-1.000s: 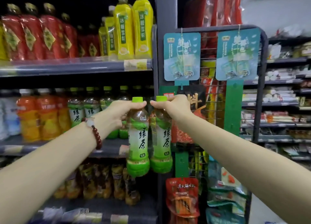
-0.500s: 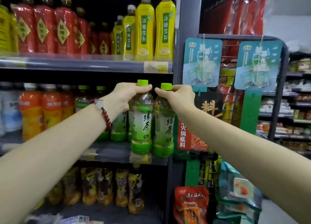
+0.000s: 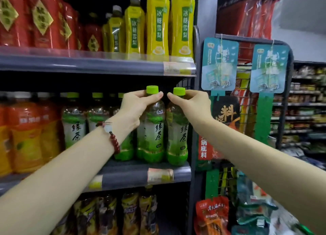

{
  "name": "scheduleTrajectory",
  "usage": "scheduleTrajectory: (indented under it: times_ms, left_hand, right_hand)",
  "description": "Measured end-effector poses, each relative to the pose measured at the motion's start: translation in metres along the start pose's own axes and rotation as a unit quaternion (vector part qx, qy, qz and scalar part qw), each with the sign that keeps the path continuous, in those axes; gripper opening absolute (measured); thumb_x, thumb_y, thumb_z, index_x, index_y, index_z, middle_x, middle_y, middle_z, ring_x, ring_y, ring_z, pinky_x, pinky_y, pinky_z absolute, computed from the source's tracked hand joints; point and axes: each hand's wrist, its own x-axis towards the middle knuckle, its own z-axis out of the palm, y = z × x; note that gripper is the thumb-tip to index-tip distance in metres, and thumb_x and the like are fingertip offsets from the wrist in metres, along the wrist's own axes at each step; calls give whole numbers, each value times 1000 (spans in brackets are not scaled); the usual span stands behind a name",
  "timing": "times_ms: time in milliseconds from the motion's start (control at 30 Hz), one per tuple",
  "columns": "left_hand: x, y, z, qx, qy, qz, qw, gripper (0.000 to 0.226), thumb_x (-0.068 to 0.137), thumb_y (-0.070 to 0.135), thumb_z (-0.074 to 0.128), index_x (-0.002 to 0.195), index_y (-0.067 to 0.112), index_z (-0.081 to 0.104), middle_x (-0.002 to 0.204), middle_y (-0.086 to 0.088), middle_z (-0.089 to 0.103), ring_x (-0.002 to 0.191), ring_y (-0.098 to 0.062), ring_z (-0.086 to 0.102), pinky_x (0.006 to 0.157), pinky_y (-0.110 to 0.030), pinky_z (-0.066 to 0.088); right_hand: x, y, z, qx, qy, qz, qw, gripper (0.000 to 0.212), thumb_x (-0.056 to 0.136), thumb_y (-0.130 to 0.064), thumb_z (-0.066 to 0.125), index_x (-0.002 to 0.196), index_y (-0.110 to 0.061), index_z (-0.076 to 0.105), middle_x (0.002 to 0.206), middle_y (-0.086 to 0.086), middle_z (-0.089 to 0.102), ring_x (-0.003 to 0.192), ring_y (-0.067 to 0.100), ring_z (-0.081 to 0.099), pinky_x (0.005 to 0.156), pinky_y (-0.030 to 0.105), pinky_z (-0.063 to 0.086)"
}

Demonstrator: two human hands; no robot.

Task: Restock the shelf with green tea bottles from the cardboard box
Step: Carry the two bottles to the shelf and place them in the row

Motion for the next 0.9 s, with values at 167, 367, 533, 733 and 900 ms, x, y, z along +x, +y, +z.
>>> scheduleTrajectory:
  times_ms: [167, 367, 533, 733, 900]
  left_hand:
    - [7, -13, -4, 20, -37, 33, 999, 23, 72, 30, 79, 91, 17, 75, 92, -4, 76, 94, -23, 70, 95, -48, 52]
    - [-5, -28, -14, 65, -86, 64, 992, 83, 62, 64, 73, 129, 18, 56, 125, 5, 64, 122, -14, 55, 109, -38, 39]
    - [-18, -43, -20, 152, -99, 82, 980, 80, 76, 40, 73, 144, 29, 32, 138, 9, 51, 129, -10, 45, 110, -35, 36]
    - [-20, -56, -28, 165, -89, 57, 981, 85, 64, 31, 84, 138, 25, 41, 128, 6, 60, 117, -12, 57, 104, -44, 45]
    - [-28, -65, -28, 165, -109, 14, 980, 104, 57, 32, 87, 143, 33, 29, 138, 1, 53, 126, -18, 50, 107, -47, 41]
  right_hand:
    - [-3, 6, 5, -40, -4, -22, 999, 41, 82, -52, 66, 88, -12, 74, 80, 4, 75, 77, 19, 71, 77, 38, 59]
    - [-24, 18, 10, -92, -15, -109, 990, 19, 98, -36, 49, 83, -26, 54, 79, -11, 55, 76, 6, 51, 66, 14, 35]
    - [-31, 25, 3, -29, -47, -113, 992, 31, 94, -31, 57, 123, -33, 45, 114, -18, 55, 107, -8, 50, 85, 0, 36]
    - [-47, 39, 4, -21, -65, -68, 995, 71, 84, -27, 72, 143, -23, 31, 112, -39, 37, 97, -37, 37, 77, -13, 28]
    - [-51, 33, -4, -53, -81, -66, 993, 94, 80, -30, 76, 152, -26, 16, 144, -24, 35, 118, -21, 37, 98, 1, 27]
